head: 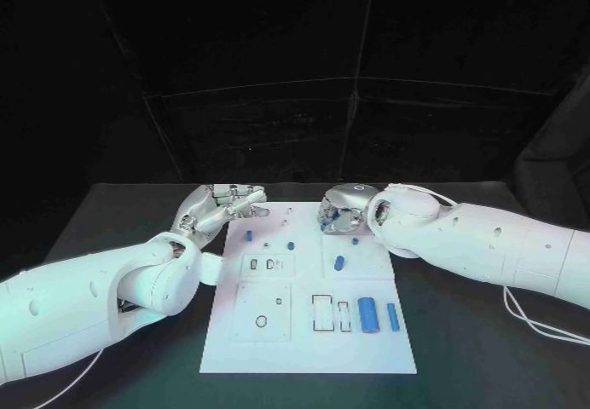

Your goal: Assemble the parts on the task board

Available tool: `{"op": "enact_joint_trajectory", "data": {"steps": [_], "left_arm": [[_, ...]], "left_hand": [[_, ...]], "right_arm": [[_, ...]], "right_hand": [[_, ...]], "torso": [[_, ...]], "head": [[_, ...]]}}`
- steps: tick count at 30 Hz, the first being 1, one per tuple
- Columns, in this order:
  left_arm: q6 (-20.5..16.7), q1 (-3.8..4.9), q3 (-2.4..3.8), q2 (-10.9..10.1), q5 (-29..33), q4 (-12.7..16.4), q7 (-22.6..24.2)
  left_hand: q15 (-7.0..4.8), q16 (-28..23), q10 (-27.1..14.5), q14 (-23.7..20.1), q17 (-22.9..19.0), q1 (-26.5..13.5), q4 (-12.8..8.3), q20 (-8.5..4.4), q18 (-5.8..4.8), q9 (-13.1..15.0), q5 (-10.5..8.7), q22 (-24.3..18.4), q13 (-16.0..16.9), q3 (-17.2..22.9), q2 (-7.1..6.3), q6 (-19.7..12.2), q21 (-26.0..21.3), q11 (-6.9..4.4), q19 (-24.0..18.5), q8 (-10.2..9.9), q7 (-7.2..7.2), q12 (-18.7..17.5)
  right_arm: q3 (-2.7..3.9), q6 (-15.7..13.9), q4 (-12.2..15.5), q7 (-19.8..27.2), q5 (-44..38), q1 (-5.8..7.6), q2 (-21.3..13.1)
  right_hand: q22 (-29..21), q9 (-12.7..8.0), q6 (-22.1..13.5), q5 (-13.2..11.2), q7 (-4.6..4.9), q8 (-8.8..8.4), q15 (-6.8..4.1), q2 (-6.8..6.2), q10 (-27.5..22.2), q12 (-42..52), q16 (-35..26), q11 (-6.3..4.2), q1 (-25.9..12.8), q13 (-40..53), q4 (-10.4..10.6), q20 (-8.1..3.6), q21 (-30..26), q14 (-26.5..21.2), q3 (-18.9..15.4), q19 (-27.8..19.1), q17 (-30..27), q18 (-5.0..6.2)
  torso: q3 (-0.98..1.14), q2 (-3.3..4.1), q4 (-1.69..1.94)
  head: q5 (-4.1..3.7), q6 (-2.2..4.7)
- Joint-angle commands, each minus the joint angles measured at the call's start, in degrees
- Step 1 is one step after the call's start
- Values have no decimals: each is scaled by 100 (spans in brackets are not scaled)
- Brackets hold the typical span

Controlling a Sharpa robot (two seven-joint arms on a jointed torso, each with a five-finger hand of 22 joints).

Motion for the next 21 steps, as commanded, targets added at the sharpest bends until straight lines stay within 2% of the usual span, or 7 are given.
{"op": "enact_joint_trajectory", "data": {"steps": [1,7,11,16,18,21], "left_arm": [[91,10,4,-4,22,15,2],[89,10,4,-6,22,6,-10],[87,10,4,-9,33,-2,-13],[122,11,4,-14,123,4,-25],[137,11,4,-14,142,9,-27],[152,11,4,-22,161,14,-28]], "left_hand": [[14,-32,42,-31,10,-13,-27,4,77,-8,-28,-8,3,-5,63,41,-12,5,34,-21,3,-18],[16,-39,40,-42,11,-10,-36,5,76,-9,-27,-12,2,-6,75,40,-19,7,32,-26,6,-23],[22,-51,35,-61,13,-7,-50,8,75,-10,-27,-19,0,-8,94,38,-29,11,28,-35,12,-32],[32,-74,29,-97,14,2,-78,16,73,-11,-27,-32,-2,-13,120,35,-51,17,15,-48,16,-45],[32,-76,28,-99,15,3,-80,16,72,-11,-27,-33,-2,-13,122,35,-52,18,14,-49,16,-46],[33,-79,27,-103,16,8,-87,17,72,-11,-27,-35,-3,-12,129,35,-56,18,12,-51,16,-49]], "right_arm": [[4,192,-30,-24,-71,13,29],[4,202,-81,-24,-74,13,60],[4,125,-69,-42,-65,13,61],[3,-100,10,-159,-45,12,66],[3,-233,44,-169,-42,12,55],[5,-587,136,-144,-21,12,6]], "right_hand": [[68,9,52,-75,4,-3,19,70,44,10,77,7,20,-7,-5,-5,73,120,96,38,63,-80],[253,13,146,-146,-8,7,13,119,118,25,261,-6,23,-3,13,-5,211,129,322,108,227,-106],[358,20,230,-175,-33,25,-2,142,194,46,335,-33,12,3,43,-15,287,128,443,155,277,-122],[439,21,302,-213,-54,22,-20,189,240,34,413,-55,16,-1,94,-36,356,115,649,183,318,-134],[453,23,328,-213,-59,25,-25,181,258,33,430,-60,30,0,93,-42,370,109,713,185,323,-136],[486,23,348,-211,-61,24,-28,152,278,33,453,-64,42,1,86,-46,394,106,773,198,335,-141]], "torso": [[0,15,4],[-1,13,5],[4,16,3],[10,26,-4],[5,22,6],[4,26,10]], "head": [[-2,-14],[37,-29],[18,-35],[42,-18],[33,-16],[49,-8]]}}
